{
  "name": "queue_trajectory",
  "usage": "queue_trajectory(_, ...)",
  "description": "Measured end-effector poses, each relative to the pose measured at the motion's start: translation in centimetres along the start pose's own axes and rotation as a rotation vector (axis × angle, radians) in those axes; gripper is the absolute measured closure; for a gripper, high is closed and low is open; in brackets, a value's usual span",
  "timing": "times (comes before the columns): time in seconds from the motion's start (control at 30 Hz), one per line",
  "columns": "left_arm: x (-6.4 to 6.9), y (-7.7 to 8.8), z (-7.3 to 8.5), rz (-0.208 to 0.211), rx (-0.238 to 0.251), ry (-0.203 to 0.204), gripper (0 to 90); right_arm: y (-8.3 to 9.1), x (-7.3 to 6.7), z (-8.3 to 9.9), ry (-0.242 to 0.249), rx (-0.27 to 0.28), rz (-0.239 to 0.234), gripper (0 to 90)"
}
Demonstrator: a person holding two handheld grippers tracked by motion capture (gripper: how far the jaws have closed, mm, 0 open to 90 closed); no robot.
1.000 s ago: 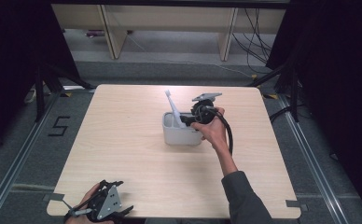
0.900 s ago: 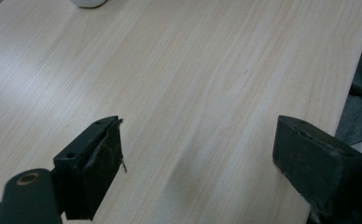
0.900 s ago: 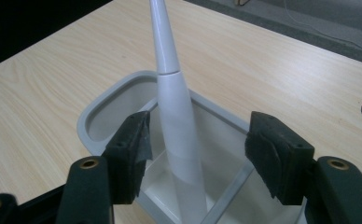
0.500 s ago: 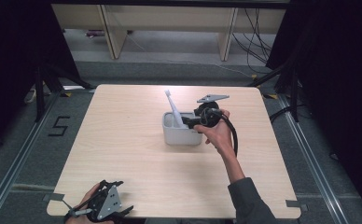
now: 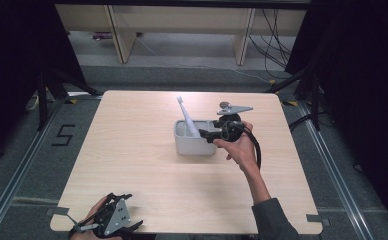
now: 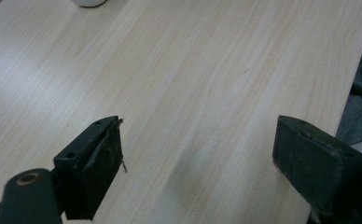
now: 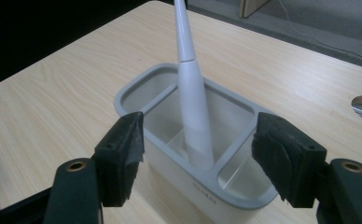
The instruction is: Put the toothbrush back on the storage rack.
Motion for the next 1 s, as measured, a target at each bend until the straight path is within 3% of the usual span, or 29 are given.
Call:
queue_trajectory(0.13, -0.1, 0.0, 0.0, -0.001, -0.007, -0.005, 15.4, 0.4, 0.2, 0.3, 0.025, 0.017, -0.001, 32.1)
queue_trajectory(0.17, -0.1, 0.1, 0.0, 0.006, -0.014, -0.005, 15.4, 0.7, 0.0, 0.5, -0.003, 0.004, 0.001, 31.6)
queue_trajectory(0.23, -0.1, 0.1, 0.0, -0.008, -0.016, -0.007, 15.4, 1.0, 0.2, 0.8, 0.014, 0.026, 0.011, 30.7)
queue_trajectory(0.33, 0.0, 0.0, 0.0, -0.004, -0.007, -0.003, 15.4, 1.4, 0.2, 1.3, -0.006, 0.031, -0.002, 30.4)
queue_trajectory(0.4, 0.0, 0.0, 0.0, -0.005, -0.005, -0.004, 15.4, 1.6, 0.3, 1.4, 0.008, 0.028, 0.011, 30.3)
queue_trajectory(0.43, 0.0, 0.0, 0.0, -0.005, -0.007, -0.005, 15.4, 1.7, 0.2, 1.6, -0.012, 0.029, 0.011, 30.1)
queue_trajectory(0.47, -0.1, 0.0, 0.1, -0.025, -0.009, -0.007, 15.4, 1.8, 0.1, 1.9, -0.012, 0.043, -0.002, 30.1)
queue_trajectory(0.57, -0.1, 0.0, 0.0, -0.023, -0.009, -0.008, 15.4, 1.9, 0.1, 2.3, -0.008, 0.046, -0.011, 30.5)
queue_trajectory(0.6, 0.0, 0.0, 0.0, -0.003, 0.001, 0.001, 15.4, 1.8, 0.2, 2.7, -0.004, 0.029, -0.012, 30.6)
queue_trajectory(0.77, -0.1, 0.0, 0.0, -0.018, 0.0, -0.002, 15.4, 2.1, 0.4, 3.3, -0.017, 0.028, 0.005, 30.5)
queue_trajectory(0.87, 0.0, 0.0, 0.0, -0.006, -0.008, -0.012, 15.4, 2.4, 0.7, 4.0, 0.017, 0.028, 0.007, 30.4)
queue_trajectory(1.0, 0.0, 0.0, 0.0, -0.008, -0.013, -0.013, 15.4, 2.7, 0.8, 4.6, 0.006, 0.023, 0.014, 30.2)
Point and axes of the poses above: each handheld gripper's, and its own axes: y roughly backward along the jaws, z roughly out of its underside, x roughly to its right, the point moved 2 cm from there along -y, roughly forward along the jaws, and after that the axes turned 15 degrees about z, right-handed, at the moved point
